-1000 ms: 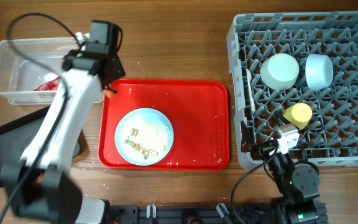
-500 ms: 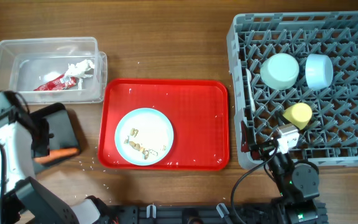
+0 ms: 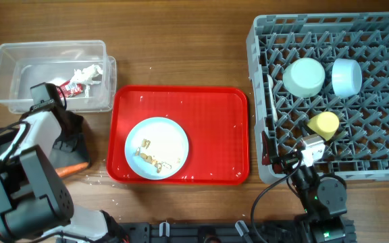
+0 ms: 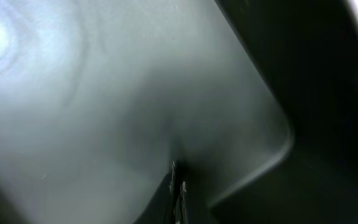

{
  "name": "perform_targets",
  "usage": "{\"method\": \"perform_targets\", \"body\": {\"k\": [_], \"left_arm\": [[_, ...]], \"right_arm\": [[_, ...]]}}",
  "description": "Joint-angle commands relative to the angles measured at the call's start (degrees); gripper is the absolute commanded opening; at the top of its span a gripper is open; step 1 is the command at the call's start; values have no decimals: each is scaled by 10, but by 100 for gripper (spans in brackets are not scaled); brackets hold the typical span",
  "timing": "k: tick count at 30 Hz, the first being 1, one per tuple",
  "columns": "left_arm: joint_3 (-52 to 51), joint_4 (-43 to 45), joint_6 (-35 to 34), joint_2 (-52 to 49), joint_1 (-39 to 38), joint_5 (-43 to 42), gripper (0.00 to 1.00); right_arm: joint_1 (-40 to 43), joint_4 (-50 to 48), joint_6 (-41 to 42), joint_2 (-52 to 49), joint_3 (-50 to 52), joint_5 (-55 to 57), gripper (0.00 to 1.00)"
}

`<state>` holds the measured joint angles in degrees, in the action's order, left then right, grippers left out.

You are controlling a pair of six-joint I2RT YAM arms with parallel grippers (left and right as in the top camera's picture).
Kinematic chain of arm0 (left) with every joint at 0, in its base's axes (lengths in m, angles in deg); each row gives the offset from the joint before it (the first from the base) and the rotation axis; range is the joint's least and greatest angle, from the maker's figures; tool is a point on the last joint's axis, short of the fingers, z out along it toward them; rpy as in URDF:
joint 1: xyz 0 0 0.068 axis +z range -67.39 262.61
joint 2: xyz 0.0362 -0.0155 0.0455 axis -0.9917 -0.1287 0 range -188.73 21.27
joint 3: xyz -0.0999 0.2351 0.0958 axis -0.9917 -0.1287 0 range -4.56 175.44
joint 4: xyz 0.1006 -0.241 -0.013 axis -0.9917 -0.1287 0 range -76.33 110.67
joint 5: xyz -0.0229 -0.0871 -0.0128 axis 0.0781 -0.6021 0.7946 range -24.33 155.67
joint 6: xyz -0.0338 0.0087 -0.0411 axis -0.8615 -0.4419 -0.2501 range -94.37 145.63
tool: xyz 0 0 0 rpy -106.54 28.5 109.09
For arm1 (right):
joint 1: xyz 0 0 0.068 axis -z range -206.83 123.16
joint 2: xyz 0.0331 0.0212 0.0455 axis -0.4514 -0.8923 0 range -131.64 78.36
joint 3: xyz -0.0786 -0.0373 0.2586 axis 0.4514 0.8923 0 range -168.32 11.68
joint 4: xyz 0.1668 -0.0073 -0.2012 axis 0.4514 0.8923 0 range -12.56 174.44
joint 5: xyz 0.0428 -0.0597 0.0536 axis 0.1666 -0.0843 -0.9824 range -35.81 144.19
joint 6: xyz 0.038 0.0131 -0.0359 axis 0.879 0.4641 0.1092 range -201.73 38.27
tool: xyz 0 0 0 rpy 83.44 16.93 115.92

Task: Sort waste into correct bins and load items into the dishwasher rack
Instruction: 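Reach the left gripper to the rice plate on the red tray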

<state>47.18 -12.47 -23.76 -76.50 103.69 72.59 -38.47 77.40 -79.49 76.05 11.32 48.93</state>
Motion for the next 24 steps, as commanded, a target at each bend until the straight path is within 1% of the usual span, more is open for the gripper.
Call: {"method": "perform_targets", "body": {"k": [1, 3, 6, 7, 8, 9, 10, 11, 12, 13, 14, 16, 18, 20, 21, 23, 24], "left_arm": [[-4, 40, 73, -13, -26, -99, 4], [-3, 51, 113, -11, -43, -118, 4], [2, 37, 142, 7, -57, -131, 5], [19, 1, 142, 25, -54, -127, 17], [37, -30, 142, 42, -49, -127, 23], [65, -75, 140, 71, -44, -129, 25], [83, -105, 141, 94, -45, -132, 26], [103, -140, 148, 129, -59, -146, 27], [105, -155, 165, 162, -88, -155, 29], [105, -163, 179, 178, -118, -155, 34], [105, -177, 197, 187, -171, -154, 36], [101, -188, 223, 178, -272, -154, 44], [94, -186, 224, 146, -390, -149, 48], [94, -181, 224, 107, -476, -116, 48], [94, -179, 220, 78, -524, -85, 48], [94, -169, 219, 33, -580, -72, 47], [94, -159, 219, 1, -609, -72, 44]], "right_arm": [[-1, -2, -7, 1, 0, 6, 100], [-1, -2, -7, 1, 0, 6, 100], [-1, -2, -7, 1, 0, 6, 100], [-1, -2, -7, 1, 0, 6, 100], [-1, -2, -7, 1, 0, 6, 100], [-1, -2, -7, 1, 0, 6, 100], [-1, -2, -7, 1, 0, 6, 100], [-1, -2, -7, 1, 0, 6, 100], [-1, -2, -7, 1, 0, 6, 100], [-1, -2, -7, 1, 0, 6, 100], [-1, -2, -7, 1, 0, 6, 100], [-1, -2, -7, 1, 0, 6, 100], [-1, -2, -7, 1, 0, 6, 100], [-1, -2, -7, 1, 0, 6, 100], [-1, -2, -7, 1, 0, 6, 100], [-1, -2, -7, 1, 0, 6, 100], [-1, -2, -7, 1, 0, 6, 100]]}}
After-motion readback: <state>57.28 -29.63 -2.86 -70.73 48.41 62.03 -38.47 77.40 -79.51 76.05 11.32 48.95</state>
